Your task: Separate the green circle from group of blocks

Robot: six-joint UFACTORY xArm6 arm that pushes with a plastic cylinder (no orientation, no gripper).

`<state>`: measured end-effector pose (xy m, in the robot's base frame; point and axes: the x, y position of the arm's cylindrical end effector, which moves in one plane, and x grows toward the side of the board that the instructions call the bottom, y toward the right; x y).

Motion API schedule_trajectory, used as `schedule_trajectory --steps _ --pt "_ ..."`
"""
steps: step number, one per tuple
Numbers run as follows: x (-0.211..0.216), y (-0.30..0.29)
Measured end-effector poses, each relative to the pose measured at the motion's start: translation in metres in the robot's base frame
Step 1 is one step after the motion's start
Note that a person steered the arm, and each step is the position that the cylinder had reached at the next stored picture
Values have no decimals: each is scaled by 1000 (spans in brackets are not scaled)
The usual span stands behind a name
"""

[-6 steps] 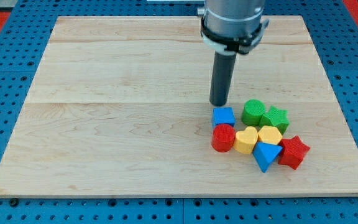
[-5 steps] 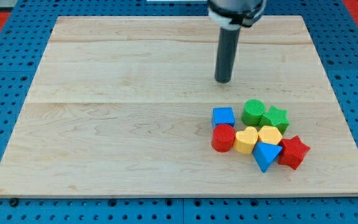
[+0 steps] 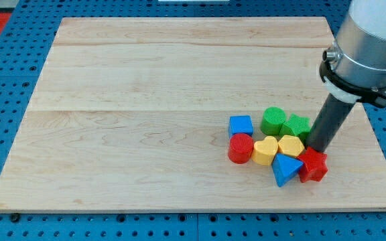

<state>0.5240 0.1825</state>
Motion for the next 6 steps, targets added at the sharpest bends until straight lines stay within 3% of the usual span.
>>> schedule_trajectory --steps 3,6 --pt "-6 8" --pt "-61 -66"
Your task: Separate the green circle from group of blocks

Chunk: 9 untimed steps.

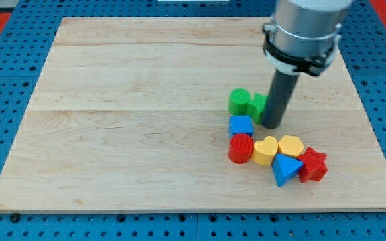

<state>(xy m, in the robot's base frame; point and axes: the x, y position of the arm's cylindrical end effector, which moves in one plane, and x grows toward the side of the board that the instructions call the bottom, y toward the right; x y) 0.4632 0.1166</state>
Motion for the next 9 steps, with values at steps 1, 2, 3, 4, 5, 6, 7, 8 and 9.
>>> schedule_trajectory --steps 1,2,3,4,5,6,7,8,9 --pt "-36 -12" --pt "-71 -67" --pt "-109 -118" --pt "-122 -124" --pt "-102 -166" --pt "-53 -166" --pt "-13 -176" --pt "24 -168" --pt "32 -182"
